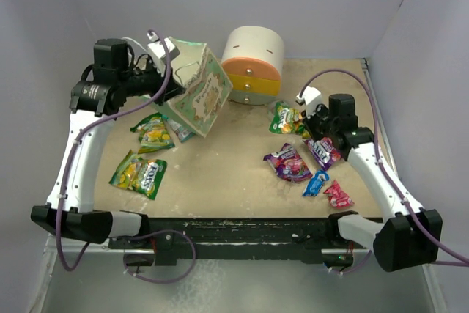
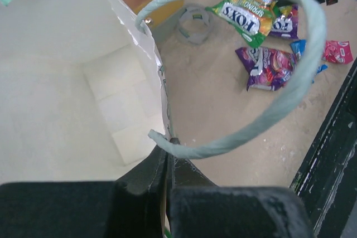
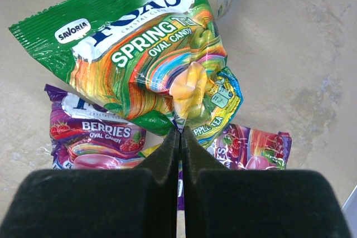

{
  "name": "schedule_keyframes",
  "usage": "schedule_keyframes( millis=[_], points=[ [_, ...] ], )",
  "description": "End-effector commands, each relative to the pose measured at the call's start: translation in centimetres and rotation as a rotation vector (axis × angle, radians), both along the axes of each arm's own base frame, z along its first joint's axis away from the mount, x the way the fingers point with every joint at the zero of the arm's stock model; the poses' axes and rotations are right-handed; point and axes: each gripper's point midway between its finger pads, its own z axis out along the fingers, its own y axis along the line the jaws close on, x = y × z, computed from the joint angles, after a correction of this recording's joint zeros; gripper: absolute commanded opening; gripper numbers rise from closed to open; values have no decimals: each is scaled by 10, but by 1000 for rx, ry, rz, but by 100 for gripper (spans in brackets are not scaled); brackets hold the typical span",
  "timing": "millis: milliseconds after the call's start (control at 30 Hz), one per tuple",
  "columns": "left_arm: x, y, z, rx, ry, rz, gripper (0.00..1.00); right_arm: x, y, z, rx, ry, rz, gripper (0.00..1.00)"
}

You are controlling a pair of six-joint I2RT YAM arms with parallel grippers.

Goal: Place the snacks into the paper bag
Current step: Adjust the paper bag at the center of the board.

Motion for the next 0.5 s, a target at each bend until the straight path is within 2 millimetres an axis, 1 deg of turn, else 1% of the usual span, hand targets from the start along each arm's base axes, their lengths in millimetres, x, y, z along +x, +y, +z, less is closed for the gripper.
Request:
schedule_keyframes(
  millis=[0,267,467],
  points=[
    [5,-18,21,-1,-64,33,0,4,1,19,49,-59,-3,0],
    [2,-48,9,74,-68,38,0,6,-6,21,64,-65,-31,0],
    [5,-63,-12,107,-40,68,0,8,-14,20,68,-66,-56,0]
  ],
)
